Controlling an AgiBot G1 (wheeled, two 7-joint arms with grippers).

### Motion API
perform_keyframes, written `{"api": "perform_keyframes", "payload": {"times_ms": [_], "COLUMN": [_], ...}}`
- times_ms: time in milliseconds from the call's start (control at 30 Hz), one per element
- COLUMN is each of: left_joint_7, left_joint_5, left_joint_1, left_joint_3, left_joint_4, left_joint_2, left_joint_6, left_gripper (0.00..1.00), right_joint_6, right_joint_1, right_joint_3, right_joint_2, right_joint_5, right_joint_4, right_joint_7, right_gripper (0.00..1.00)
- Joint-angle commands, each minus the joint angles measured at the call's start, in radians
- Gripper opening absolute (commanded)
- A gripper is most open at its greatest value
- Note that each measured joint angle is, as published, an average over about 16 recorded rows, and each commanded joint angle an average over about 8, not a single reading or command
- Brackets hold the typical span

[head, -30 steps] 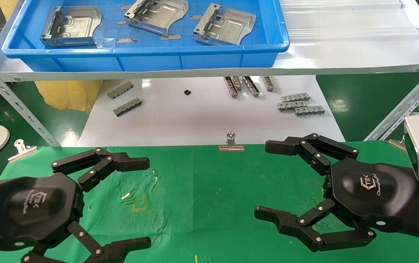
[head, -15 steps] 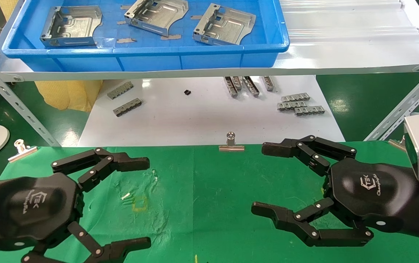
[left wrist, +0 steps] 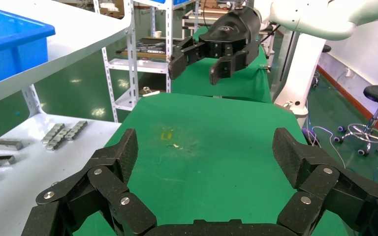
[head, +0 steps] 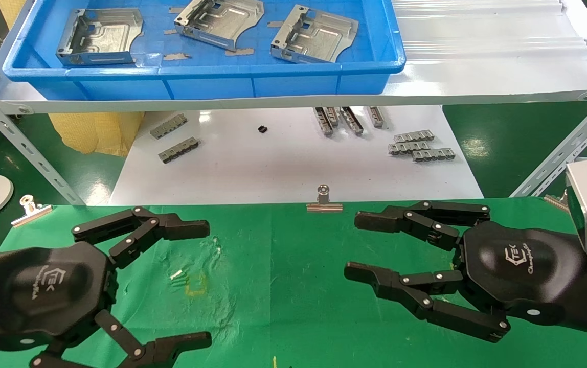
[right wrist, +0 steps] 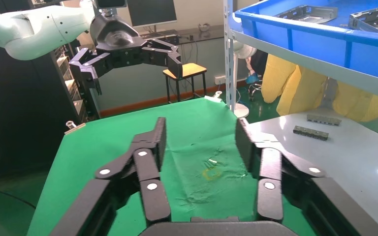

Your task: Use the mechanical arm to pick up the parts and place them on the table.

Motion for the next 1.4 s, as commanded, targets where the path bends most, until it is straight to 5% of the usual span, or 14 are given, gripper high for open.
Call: {"api": "perform_keyframes", "payload": {"times_ms": [33, 900, 1167, 1400], "left_joint_7": [0.000, -0.010, -0.063, -0.064], "left_joint_5": [0.000, 0.007, 0.114, 0.298], "left_joint_1": [0.000, -0.021, -0.254, -0.550], "left_joint_3": [0.000, 0.001, 0.039, 0.128], "left_joint_4": [0.000, 0.000, 0.093, 0.416], "left_joint_2": [0.000, 0.005, 0.073, 0.243], "left_joint_6": [0.000, -0.010, -0.055, -0.105], "left_gripper": [1.00, 1.00, 1.00, 1.00], "right_joint_6": [0.000, 0.000, 0.000, 0.000], "right_joint_1": [0.000, 0.000, 0.000, 0.000], "right_joint_3": [0.000, 0.000, 0.000, 0.000], "right_joint_2": [0.000, 0.000, 0.000, 0.000], "right_joint_5": [0.000, 0.000, 0.000, 0.000], "right_joint_4": [0.000, 0.000, 0.000, 0.000], "right_joint_7": [0.000, 0.000, 0.000, 0.000], "right_gripper": [0.00, 0.00, 0.00, 0.00]}}
